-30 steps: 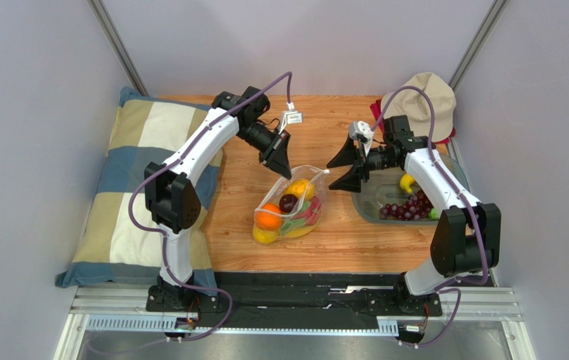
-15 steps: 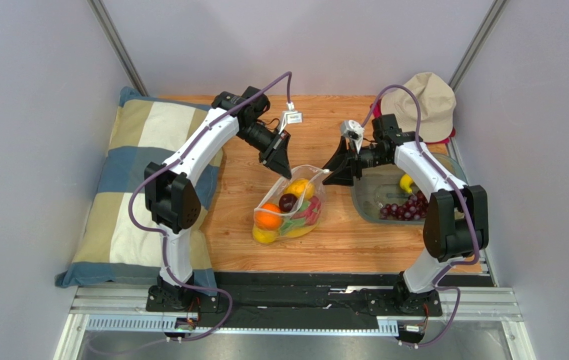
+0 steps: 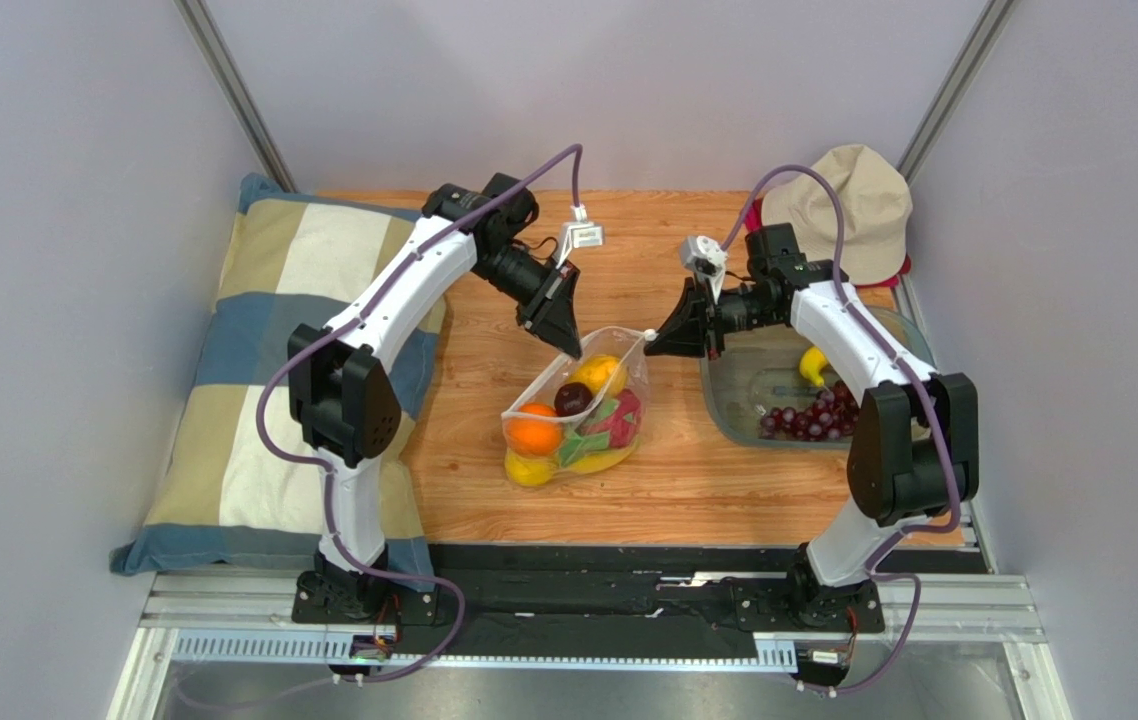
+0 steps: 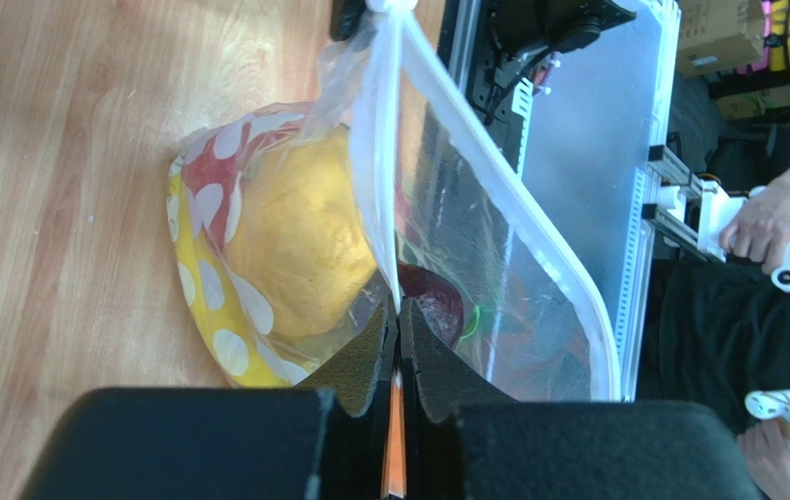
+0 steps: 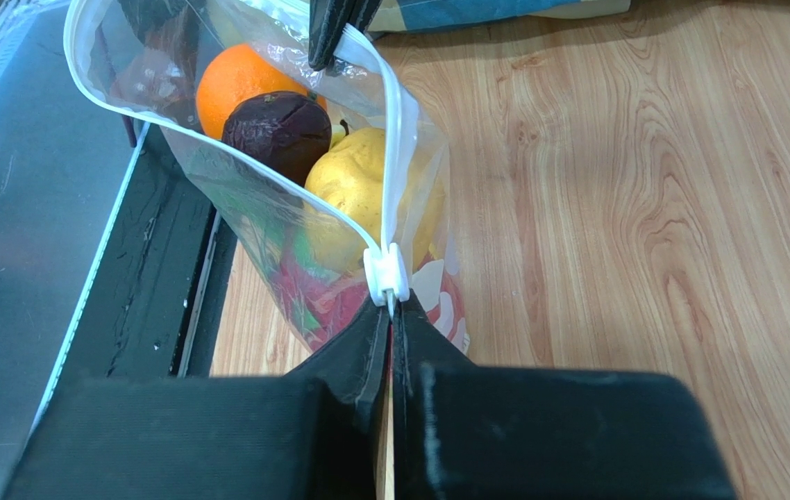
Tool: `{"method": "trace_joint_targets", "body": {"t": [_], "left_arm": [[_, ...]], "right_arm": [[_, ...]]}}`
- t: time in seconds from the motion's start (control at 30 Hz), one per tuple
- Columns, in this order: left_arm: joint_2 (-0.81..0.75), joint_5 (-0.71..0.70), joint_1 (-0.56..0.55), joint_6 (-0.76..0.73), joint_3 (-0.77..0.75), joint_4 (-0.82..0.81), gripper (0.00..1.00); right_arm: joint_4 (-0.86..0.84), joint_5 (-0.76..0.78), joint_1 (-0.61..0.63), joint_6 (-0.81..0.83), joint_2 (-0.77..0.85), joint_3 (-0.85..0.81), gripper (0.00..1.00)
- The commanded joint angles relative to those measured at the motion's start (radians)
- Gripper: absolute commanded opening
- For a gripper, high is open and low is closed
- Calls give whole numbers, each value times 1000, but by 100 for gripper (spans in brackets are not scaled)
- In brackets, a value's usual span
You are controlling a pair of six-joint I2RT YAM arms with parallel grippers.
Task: Place the food in the zip-top bag and seal the zipper
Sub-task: Zip the zipper food storage bag at the center of the board.
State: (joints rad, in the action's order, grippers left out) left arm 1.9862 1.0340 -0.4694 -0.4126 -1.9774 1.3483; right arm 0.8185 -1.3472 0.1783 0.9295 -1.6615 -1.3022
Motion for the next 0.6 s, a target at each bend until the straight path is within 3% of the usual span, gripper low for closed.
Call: {"method": "trace_joint_targets", "body": {"t": [0.0, 0.13, 0.17, 0.27, 0.5, 0.57], "left_arm": [[-96, -17, 14, 18, 23, -79, 11], [-164, -99, 14, 60, 32, -204, 24], [-177, -113, 14, 66, 31, -230, 33], [-222, -157, 12, 97, 37, -340, 46], [-391, -181, -58, 60, 284, -732, 47], [-395, -213, -90, 43, 305, -767, 46]], "right_arm": [[-15, 10, 1, 12, 80, -2, 0], [-7, 13, 1, 19, 108, -6, 0], [-4, 11, 4, 23, 111, -9, 0], [37, 13, 3, 44, 106, -34, 0], [174, 25, 13, 143, 83, -88, 0], [202, 25, 15, 158, 80, -101, 0]]}}
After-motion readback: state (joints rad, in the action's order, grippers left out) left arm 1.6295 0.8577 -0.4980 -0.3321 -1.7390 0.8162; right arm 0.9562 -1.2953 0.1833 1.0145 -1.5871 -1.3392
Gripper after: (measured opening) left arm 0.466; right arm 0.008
